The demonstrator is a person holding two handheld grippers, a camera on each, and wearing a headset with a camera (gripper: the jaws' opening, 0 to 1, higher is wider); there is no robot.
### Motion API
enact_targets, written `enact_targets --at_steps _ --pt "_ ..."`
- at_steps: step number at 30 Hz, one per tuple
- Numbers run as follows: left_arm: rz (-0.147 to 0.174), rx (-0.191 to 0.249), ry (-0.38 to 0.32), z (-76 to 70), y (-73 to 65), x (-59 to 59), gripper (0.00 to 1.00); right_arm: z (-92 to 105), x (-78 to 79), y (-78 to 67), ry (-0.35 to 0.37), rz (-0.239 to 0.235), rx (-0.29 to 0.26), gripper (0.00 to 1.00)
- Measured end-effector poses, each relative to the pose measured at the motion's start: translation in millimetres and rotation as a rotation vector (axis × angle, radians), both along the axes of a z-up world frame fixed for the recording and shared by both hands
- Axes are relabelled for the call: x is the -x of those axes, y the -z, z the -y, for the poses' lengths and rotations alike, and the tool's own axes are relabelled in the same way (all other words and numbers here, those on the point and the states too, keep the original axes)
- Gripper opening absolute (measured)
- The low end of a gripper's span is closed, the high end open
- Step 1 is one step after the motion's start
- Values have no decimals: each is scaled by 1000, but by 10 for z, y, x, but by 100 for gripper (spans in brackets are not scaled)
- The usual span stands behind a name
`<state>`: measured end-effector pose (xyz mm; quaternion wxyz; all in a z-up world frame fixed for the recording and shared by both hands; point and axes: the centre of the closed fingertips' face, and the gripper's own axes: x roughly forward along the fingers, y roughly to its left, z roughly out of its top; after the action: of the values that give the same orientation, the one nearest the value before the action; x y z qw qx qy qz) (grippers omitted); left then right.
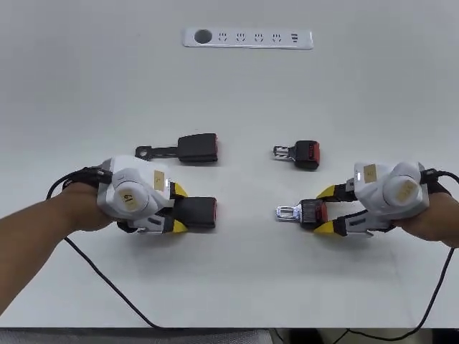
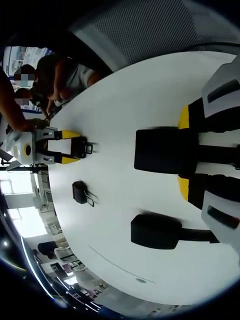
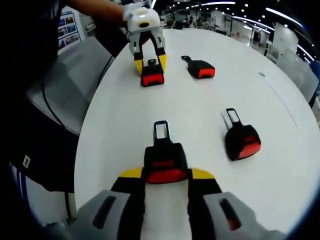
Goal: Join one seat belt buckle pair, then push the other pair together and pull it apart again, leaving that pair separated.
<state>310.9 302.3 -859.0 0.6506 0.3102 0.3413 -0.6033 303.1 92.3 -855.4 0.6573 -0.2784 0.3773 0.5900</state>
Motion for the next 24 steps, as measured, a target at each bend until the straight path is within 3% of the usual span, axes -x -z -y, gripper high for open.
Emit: enact_targets --at_steps 14,24 --pt "-1 -2 -6 3 18 -2 32 -134 -11 37 -18 -3 1 31" --pt "-2 -2 -9 7 21 -1 32 -351 -6 50 -20 -9 -15 31"
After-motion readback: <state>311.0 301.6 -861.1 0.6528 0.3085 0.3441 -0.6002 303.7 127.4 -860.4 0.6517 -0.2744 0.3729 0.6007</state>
